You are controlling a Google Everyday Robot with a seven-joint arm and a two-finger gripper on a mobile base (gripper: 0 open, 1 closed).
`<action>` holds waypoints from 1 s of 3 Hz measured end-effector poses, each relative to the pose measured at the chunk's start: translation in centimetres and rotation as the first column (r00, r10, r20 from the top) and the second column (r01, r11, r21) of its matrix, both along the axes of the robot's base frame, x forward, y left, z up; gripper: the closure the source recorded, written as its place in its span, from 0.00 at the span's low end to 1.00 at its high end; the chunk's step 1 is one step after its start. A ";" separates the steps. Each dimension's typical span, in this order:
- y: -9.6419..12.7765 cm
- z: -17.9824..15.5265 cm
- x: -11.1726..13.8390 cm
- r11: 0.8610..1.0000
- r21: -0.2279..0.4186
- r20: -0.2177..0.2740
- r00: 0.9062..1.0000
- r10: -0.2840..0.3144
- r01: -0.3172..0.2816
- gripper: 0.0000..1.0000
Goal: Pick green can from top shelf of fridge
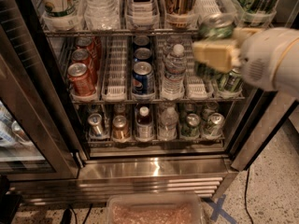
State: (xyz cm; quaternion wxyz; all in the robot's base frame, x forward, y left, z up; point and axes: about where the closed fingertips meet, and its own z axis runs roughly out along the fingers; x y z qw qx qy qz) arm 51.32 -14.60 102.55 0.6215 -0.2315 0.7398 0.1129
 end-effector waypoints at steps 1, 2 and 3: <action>5.9 -3.3 -2.2 0.986 -0.010 -0.080 0.983 0.164 -0.165 1.00; 10.3 -4.3 -4.0 0.955 0.032 -0.126 0.947 0.295 -0.293 1.00; 10.5 -4.3 -4.3 0.953 0.032 -0.127 0.944 0.304 -0.302 1.00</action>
Offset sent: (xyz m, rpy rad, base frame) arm -0.0656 0.1508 -0.0554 0.0576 0.2008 0.4623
